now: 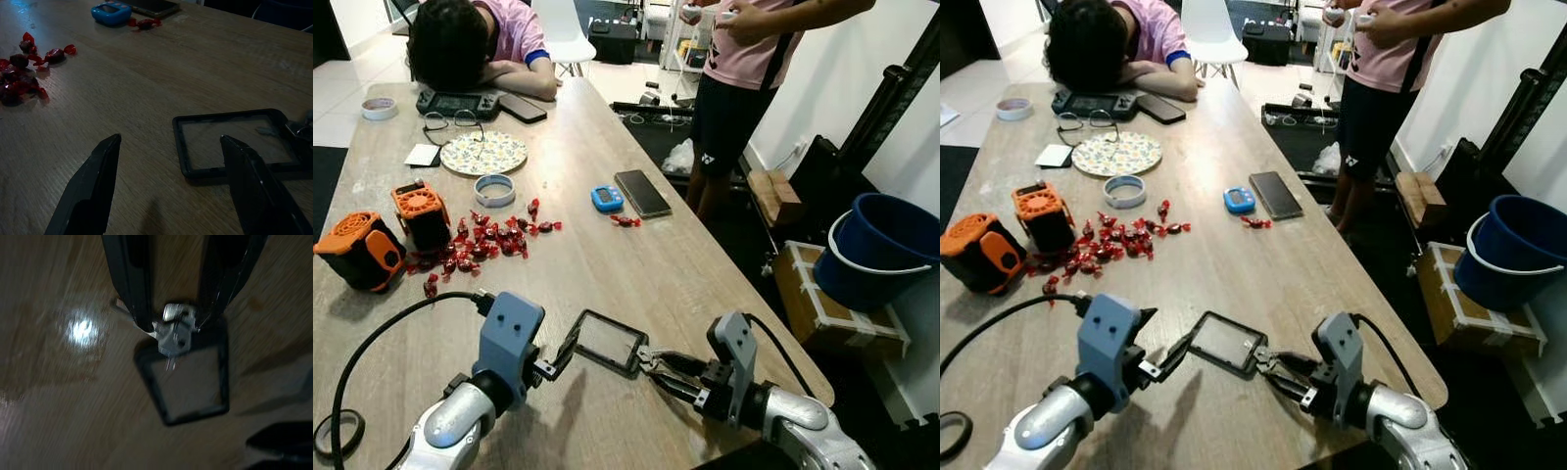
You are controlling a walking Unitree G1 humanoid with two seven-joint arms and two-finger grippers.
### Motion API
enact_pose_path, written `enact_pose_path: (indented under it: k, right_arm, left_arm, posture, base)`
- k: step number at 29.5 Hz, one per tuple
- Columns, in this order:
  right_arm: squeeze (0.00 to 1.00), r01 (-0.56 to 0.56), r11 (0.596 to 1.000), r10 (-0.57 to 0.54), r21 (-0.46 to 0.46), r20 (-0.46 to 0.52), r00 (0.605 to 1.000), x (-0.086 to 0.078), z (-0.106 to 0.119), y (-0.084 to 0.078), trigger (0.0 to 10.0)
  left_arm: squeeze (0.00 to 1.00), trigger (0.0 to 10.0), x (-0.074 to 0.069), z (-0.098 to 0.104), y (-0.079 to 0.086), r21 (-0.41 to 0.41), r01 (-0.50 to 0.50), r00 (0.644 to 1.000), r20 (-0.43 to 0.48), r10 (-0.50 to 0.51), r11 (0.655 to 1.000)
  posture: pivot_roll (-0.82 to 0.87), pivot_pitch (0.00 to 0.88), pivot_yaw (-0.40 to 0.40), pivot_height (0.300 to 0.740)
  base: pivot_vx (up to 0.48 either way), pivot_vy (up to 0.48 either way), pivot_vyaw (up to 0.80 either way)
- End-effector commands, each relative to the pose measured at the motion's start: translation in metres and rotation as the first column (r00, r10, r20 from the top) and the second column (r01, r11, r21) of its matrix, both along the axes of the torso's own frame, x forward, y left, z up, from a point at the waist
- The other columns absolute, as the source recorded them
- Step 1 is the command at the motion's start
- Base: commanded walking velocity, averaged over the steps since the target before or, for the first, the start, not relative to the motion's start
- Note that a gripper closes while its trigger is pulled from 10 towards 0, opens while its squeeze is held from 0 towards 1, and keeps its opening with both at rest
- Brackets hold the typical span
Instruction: Hang keys on a hook
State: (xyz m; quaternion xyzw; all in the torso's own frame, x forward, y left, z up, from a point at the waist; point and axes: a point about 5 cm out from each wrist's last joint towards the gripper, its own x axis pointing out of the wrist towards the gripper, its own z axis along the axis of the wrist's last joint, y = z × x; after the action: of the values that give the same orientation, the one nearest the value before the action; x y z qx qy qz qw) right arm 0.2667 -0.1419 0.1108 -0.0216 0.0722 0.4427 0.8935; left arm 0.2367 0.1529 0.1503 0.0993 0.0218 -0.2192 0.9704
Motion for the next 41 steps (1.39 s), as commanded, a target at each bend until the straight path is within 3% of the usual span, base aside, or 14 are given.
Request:
enact_pose_path:
  k: [1, 9, 11, 13, 14, 22, 24, 25, 37, 38, 39, 40, 41]
  right_arm:
    - [0.0, 0.022, 1.0, -0.022, -0.017, -0.008, 1.0, 0.001, -0.005, -0.004, 10.0]
    - [0.0, 0.012, 1.0, -0.012, -0.004, -0.008, 1.0, 0.006, -0.004, 0.002, 10.0]
    - [0.0, -0.015, 1.0, 0.015, -0.001, -0.023, 1.0, 0.004, -0.008, 0.006, 9.5]
    - [0.0, -0.021, 1.0, 0.021, -0.004, -0.024, 0.999, 0.004, -0.011, 0.007, 9.5]
    - [0.0, -0.026, 1.0, 0.026, -0.004, -0.026, 0.999, 0.004, -0.012, 0.007, 10.0]
    - [0.0, -0.049, 0.999, 0.049, 0.0, -0.042, 0.998, -0.004, -0.015, 0.007, 10.0]
    - [0.0, -0.049, 0.999, 0.05, 0.003, -0.045, 0.998, -0.005, -0.015, 0.006, 1.6]
    - [0.0, -0.05, 0.999, 0.051, 0.007, -0.047, 0.998, -0.006, -0.014, 0.004, 0.0]
    - [0.0, -0.056, 0.998, 0.057, 0.019, -0.044, 0.997, -0.006, -0.013, 0.004, 0.0]
    - [0.0, -0.056, 0.998, 0.057, 0.02, -0.041, 0.998, -0.006, -0.012, 0.005, 4.3]
    - [0.0, -0.056, 0.998, 0.057, 0.02, -0.041, 0.998, -0.006, -0.012, 0.005, 4.3]
    - [0.0, -0.053, 0.998, 0.054, 0.021, -0.037, 0.998, -0.005, -0.011, 0.004, 6.6]
    - [0.0, -0.038, 0.999, 0.039, 0.029, -0.019, 0.999, -0.003, -0.007, 0.004, 10.0]
  left_arm:
    - [0.0, 10.0, 0.0, -0.006, -0.001, 0.011, 0.003, 0.999, -0.035, -0.003, 1.0]
    - [0.0, 10.0, -0.002, -0.006, 0.0, 0.012, -0.009, 0.999, -0.034, 0.01, 1.0]
    - [0.0, 10.0, -0.003, -0.006, 0.001, 0.011, -0.019, 0.999, -0.034, 0.02, 1.0]
    - [0.0, 10.0, -0.003, -0.006, 0.001, 0.01, -0.021, 0.999, -0.034, 0.021, 1.0]
    - [0.0, 10.0, -0.003, -0.006, 0.001, 0.01, -0.021, 0.999, -0.034, 0.021, 1.0]
    - [0.0, 10.0, -0.001, -0.006, 0.0, 0.008, -0.017, 0.999, -0.032, 0.017, 1.0]
    - [0.0, 10.0, -0.001, -0.006, -0.001, 0.008, -0.014, 0.999, -0.033, 0.014, 1.0]
    - [0.0, 10.0, -0.001, -0.006, -0.001, 0.008, -0.01, 0.999, -0.033, 0.011, 1.0]
    - [0.0, 10.0, 0.0, -0.006, -0.002, 0.007, -0.009, 0.999, -0.032, 0.01, 1.0]
    - [0.0, 10.0, 0.0, -0.006, -0.002, 0.008, -0.011, 0.999, -0.032, 0.011, 1.0]
    - [0.0, 10.0, 0.0, -0.006, -0.002, 0.008, -0.011, 0.999, -0.032, 0.011, 1.0]
    - [0.0, 10.0, 0.0, -0.006, -0.001, 0.008, -0.012, 0.999, -0.032, 0.012, 1.0]
    - [0.0, 10.0, 0.0, -0.006, -0.002, 0.007, -0.013, 0.999, -0.029, 0.013, 1.0]
  posture:
    - [0.1, 0.167, -0.066, 0.74]
    - [0.12, 0.168, -0.072, 0.74]
    - [0.12, 0.167, -0.075, 0.74]
    - [0.12, 0.168, -0.074, 0.74]
    - [0.12, 0.167, -0.075, 0.74]
    - [0.11, 0.164, -0.073, 0.74]
    - [0.1, 0.164, -0.071, 0.74]
    - [0.1, 0.164, -0.07, 0.74]
    - [0.1, 0.164, -0.07, 0.74]
    - [0.11, 0.164, -0.072, 0.74]
    - [0.11, 0.164, -0.072, 0.74]
    - [0.11, 0.164, -0.072, 0.74]
    - [0.11, 0.165, -0.073, 0.74]
  base:
    - [0.0, 0.0, 0.0]
    - [0.0, 0.0, 0.0]
    - [0.0, 0.0, 0.0]
    - [0.0, 0.0, 0.0]
    - [0.0, 0.0, 0.0]
    - [0.0, 0.0, 0.0]
    - [0.0, 0.0, 0.0]
    - [0.0, 0.0, 0.0]
    - [0.0, 0.0, 0.0]
    - [0.0, 0.0, 0.0]
    - [0.0, 0.0, 0.0]
    - [0.0, 0.0, 0.0]
    - [0.0, 0.0, 0.0]
